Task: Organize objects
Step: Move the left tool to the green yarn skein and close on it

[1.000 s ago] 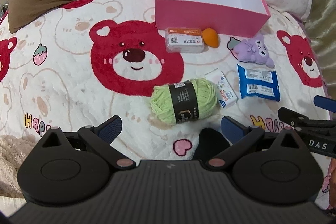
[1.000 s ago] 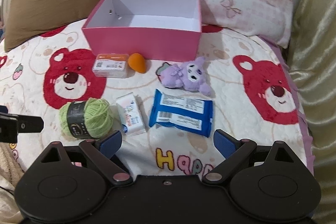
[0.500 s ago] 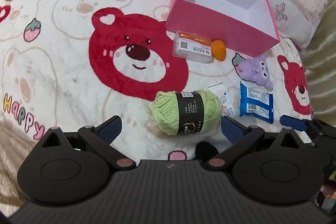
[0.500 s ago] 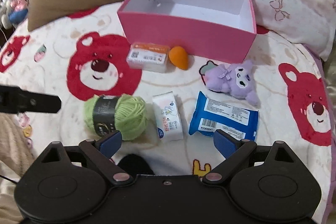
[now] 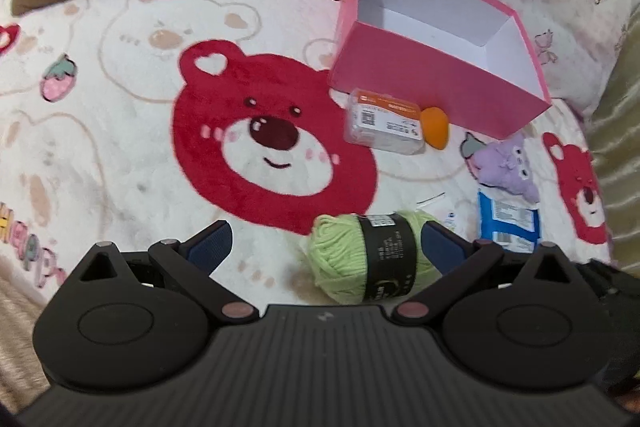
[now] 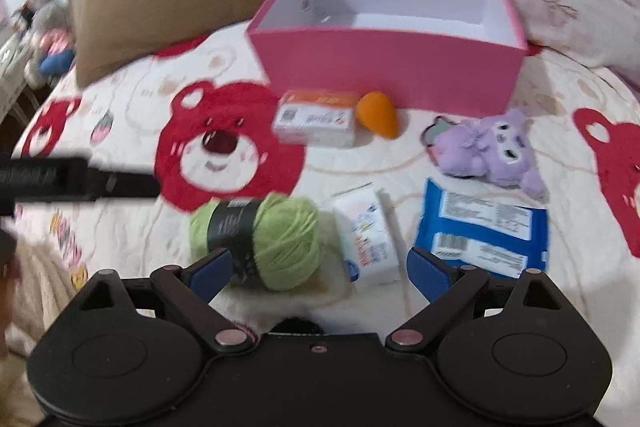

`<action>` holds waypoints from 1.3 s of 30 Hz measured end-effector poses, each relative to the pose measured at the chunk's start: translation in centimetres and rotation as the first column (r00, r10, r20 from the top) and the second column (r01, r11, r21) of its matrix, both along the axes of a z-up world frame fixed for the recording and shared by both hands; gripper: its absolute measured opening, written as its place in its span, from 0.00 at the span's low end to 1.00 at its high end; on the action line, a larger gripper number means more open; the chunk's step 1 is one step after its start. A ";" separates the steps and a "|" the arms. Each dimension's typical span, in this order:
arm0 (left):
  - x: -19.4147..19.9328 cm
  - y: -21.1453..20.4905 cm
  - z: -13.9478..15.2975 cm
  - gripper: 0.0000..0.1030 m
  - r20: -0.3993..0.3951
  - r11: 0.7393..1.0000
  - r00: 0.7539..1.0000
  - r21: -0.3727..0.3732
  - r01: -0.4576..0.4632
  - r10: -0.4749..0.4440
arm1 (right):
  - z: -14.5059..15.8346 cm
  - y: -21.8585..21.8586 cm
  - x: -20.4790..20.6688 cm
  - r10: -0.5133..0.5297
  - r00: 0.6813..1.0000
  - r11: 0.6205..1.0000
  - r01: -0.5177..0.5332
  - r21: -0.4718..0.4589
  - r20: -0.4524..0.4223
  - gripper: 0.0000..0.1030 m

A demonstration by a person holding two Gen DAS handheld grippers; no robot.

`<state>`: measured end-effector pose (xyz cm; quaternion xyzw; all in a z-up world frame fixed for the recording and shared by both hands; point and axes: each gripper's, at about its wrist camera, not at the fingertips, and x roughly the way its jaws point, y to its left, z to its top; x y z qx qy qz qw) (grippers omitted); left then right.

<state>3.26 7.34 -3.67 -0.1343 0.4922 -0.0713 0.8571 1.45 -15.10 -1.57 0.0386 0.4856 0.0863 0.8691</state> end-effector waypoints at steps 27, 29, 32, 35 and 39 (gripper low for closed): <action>0.4 0.9 -6.1 0.77 0.088 0.989 0.994 -0.126 0.071 -0.061 | -4.9 4.8 0.1 0.200 0.968 0.979 -0.190 -0.080 0.151 0.93; 0.4 0.8 -6.6 0.76 0.099 0.989 0.993 -0.131 0.076 -0.063 | -5.5 5.1 0.4 0.202 0.972 0.976 -0.190 -0.105 0.117 0.91; 0.5 0.9 -7.1 0.76 0.085 0.981 0.994 -0.173 0.084 -0.070 | -5.9 4.9 0.8 0.181 0.977 0.982 -0.173 -0.073 0.117 0.90; 0.4 0.5 -7.6 0.69 0.082 0.982 0.993 -0.165 0.095 -0.082 | -6.0 4.3 0.9 0.148 0.981 0.989 -0.147 -0.014 0.125 0.90; 0.4 0.4 -7.9 0.57 0.077 0.973 0.994 -0.209 0.095 -0.080 | -6.5 4.1 0.6 0.121 0.984 0.991 -0.127 0.037 0.129 0.90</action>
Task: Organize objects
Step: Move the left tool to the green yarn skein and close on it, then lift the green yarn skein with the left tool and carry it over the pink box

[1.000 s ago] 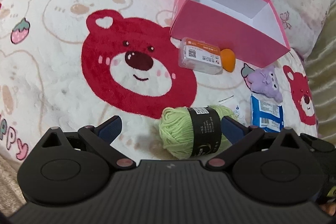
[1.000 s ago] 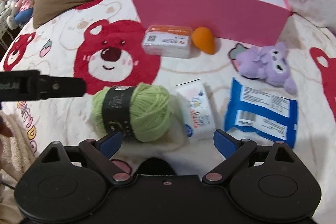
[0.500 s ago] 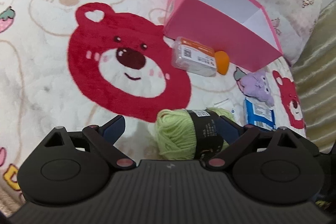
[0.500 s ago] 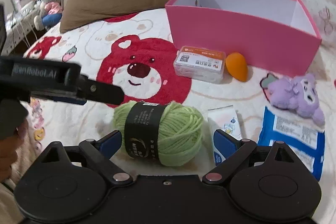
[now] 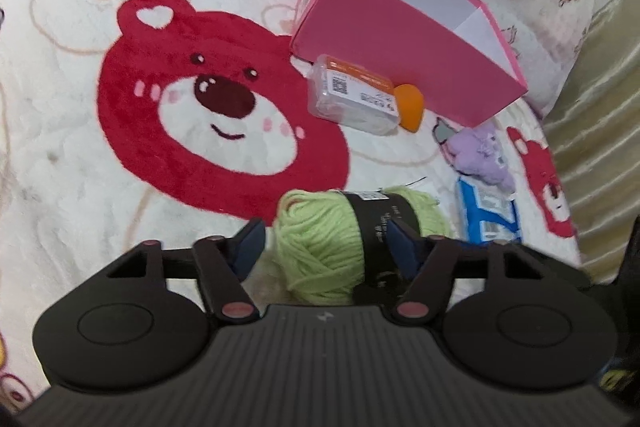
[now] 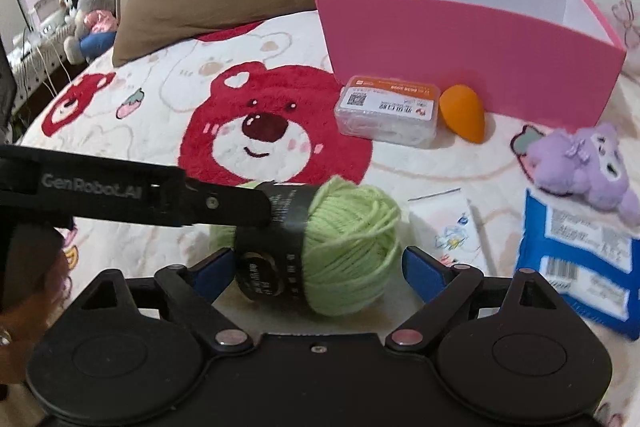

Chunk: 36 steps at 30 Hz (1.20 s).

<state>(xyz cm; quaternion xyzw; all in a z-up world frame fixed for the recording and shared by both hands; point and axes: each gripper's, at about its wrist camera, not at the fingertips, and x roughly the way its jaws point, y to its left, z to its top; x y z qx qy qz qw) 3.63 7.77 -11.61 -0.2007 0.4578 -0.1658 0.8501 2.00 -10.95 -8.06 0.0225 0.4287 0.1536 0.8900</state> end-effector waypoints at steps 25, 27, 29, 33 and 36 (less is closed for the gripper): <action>1.1 -0.2 -2.4 0.54 -0.120 0.998 0.993 -0.059 -0.015 0.008 | -3.0 1.2 0.2 -0.011 0.999 0.998 0.014 -0.067 0.048 0.95; 1.1 -0.1 -2.4 0.54 -0.122 0.998 0.992 -0.066 -0.023 0.015 | -3.3 1.3 0.4 -0.030 0.999 0.995 0.032 -0.089 0.025 0.95; 1.1 0.0 -2.5 0.53 -0.119 0.996 0.993 -0.081 -0.027 0.017 | -3.3 1.2 0.4 -0.047 0.999 0.996 0.048 -0.071 0.023 0.95; 0.8 -0.2 -2.0 0.48 -0.103 0.995 0.995 -0.095 -0.001 -0.009 | -2.8 1.9 -0.4 -0.020 0.998 0.997 0.025 -0.080 0.057 0.85; 0.4 -0.6 -1.5 0.48 -0.089 0.996 0.996 -0.085 0.018 -0.025 | -2.3 2.4 -0.8 -0.001 0.997 0.994 0.010 -0.112 0.077 0.80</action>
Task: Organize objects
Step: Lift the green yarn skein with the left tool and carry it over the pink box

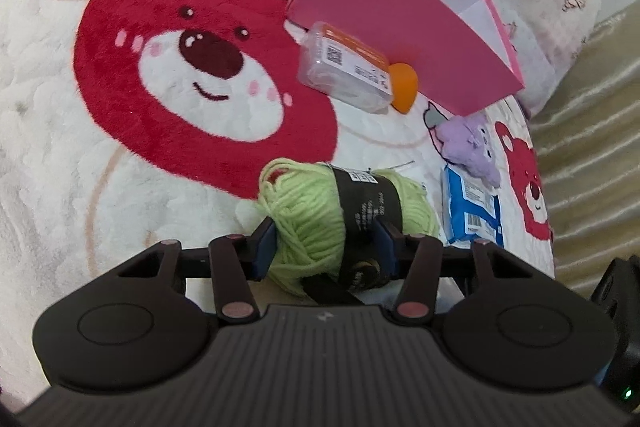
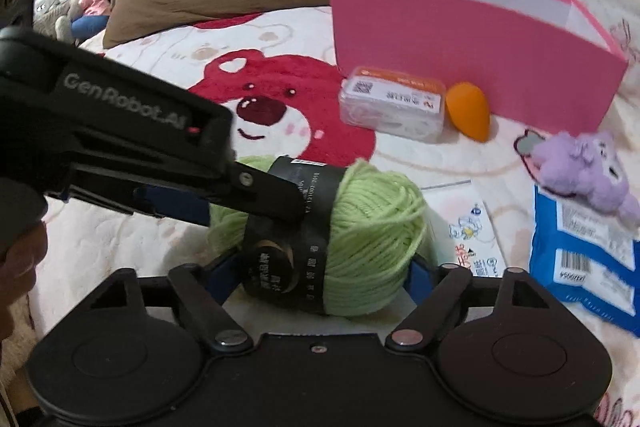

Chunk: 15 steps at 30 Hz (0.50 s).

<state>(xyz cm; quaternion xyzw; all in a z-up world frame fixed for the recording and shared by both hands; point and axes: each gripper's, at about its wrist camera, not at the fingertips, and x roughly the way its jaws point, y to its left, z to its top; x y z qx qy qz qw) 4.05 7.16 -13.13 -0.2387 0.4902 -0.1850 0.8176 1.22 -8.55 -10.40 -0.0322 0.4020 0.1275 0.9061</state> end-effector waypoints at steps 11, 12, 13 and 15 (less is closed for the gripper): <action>-0.3 -0.5 1.0 0.48 0.015 1.000 1.000 0.011 0.018 -0.018 | 0.6 0.3 -0.3 0.013 1.000 1.000 -0.013 -0.011 0.015 0.77; -0.4 -0.6 1.1 0.48 0.022 1.000 0.999 0.017 0.023 -0.023 | 0.6 0.2 -0.3 0.010 1.000 1.000 -0.010 -0.007 0.013 0.77; -0.5 -0.8 1.3 0.48 0.030 0.999 0.999 0.025 0.033 -0.034 | 0.7 0.1 -0.4 0.005 1.000 1.000 -0.005 -0.001 0.010 0.77; -0.7 -1.1 1.7 0.49 0.039 0.999 0.998 0.033 0.042 -0.043 | 0.8 0.0 -0.4 -0.001 1.000 1.000 0.001 0.008 0.008 0.78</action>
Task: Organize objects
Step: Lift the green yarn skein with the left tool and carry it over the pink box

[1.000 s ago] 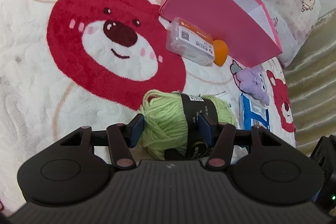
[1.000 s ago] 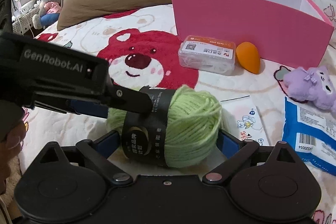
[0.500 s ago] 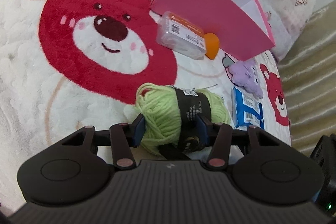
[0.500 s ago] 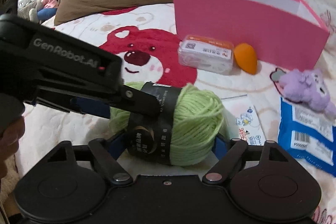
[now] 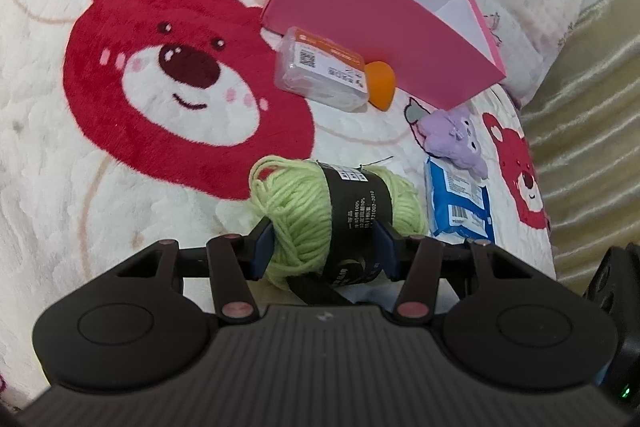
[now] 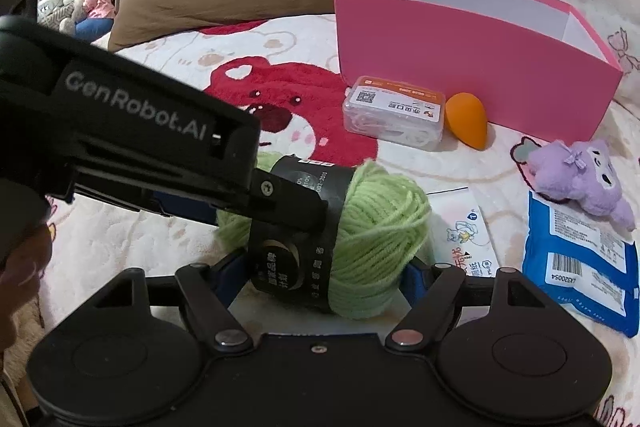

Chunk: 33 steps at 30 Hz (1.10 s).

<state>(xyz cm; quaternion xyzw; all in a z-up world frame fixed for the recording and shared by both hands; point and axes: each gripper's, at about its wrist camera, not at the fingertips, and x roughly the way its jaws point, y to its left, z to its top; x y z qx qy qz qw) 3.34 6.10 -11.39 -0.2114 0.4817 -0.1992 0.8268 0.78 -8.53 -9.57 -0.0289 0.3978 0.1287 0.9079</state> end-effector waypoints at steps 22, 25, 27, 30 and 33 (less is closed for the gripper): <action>-1.3 -1.0 5.1 0.52 0.094 0.999 0.994 0.022 0.049 -0.051 | 3.8 -0.4 -1.5 -0.001 0.993 1.000 -0.002 0.022 0.120 0.86; -1.5 -1.1 5.5 0.52 0.096 0.998 0.994 0.020 0.059 -0.060 | 4.1 0.1 -1.9 0.011 0.989 1.000 -0.008 -0.020 0.146 0.88; -1.6 -1.3 5.8 0.52 0.101 0.998 0.993 0.026 0.065 -0.068 | 4.1 0.3 -2.1 0.017 0.986 0.999 -0.010 -0.044 0.165 0.89; -1.5 -1.6 6.4 0.52 0.110 0.997 0.991 0.036 0.072 -0.076 | 4.4 0.2 -2.2 0.024 0.983 0.998 -0.014 -0.060 0.182 0.90; -1.1 -1.9 7.4 0.52 0.117 0.995 0.989 0.044 0.086 -0.091 | 4.9 0.1 -2.2 0.032 0.979 0.997 -0.018 -0.071 0.200 0.90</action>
